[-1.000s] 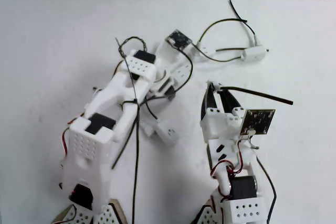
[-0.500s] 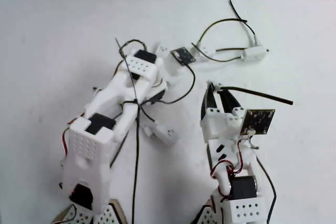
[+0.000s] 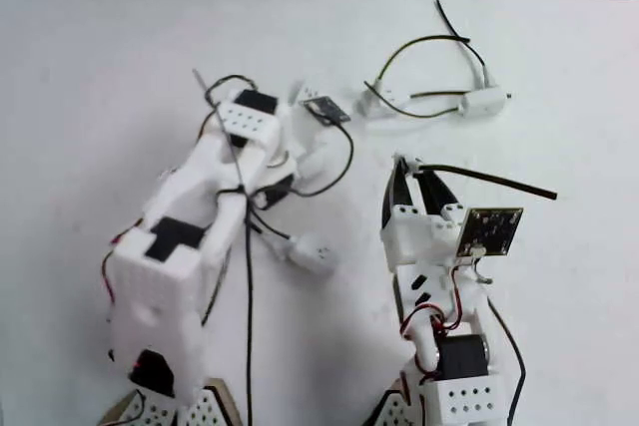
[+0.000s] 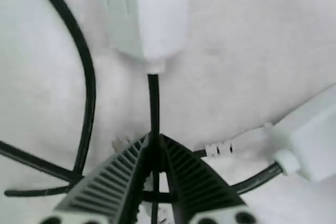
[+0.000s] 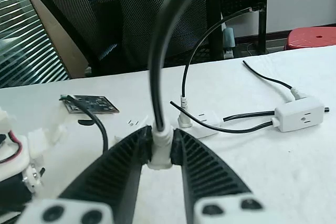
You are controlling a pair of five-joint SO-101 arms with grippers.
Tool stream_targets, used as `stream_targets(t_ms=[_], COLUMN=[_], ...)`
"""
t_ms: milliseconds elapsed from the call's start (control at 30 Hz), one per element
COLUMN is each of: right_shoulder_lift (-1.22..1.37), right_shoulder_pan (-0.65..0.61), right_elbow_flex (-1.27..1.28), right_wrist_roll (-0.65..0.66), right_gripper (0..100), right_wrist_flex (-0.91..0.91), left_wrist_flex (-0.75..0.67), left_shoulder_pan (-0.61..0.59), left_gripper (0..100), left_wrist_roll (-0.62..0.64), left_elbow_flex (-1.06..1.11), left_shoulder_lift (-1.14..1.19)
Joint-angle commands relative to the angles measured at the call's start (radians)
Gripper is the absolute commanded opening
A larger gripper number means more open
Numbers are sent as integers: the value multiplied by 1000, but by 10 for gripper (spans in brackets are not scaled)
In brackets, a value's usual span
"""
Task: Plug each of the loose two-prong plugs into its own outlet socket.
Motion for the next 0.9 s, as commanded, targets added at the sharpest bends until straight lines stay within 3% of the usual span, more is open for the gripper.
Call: stream_targets(t_ms=[0,133,233,400,667,867], right_shoulder_lift=[-4,-4,-2,-2,-1,22], right_shoulder_pan=[5,5,5,5,5,-87], right_elbow_flex=[-55,-55,-54,-54,-54,-107], right_wrist_roll=[-3,-3,-3,-3,8,129], right_gripper=[17,17,17,17,17,17], right_wrist_flex=[-18,-18,-16,-15,-13,87], left_wrist_flex=[-78,-210,-229,-227,-195,-216], left_shoulder_pan=[-13,-8,-16,-33,-64,-130], left_gripper=[22,43,147,283,286,286], left_wrist_roll=[-5,3,9,130,172,235], left_elbow_flex=[157,334,387,402,405,488], left_shoulder_lift=[-189,-306,-364,-450,-573,-713])
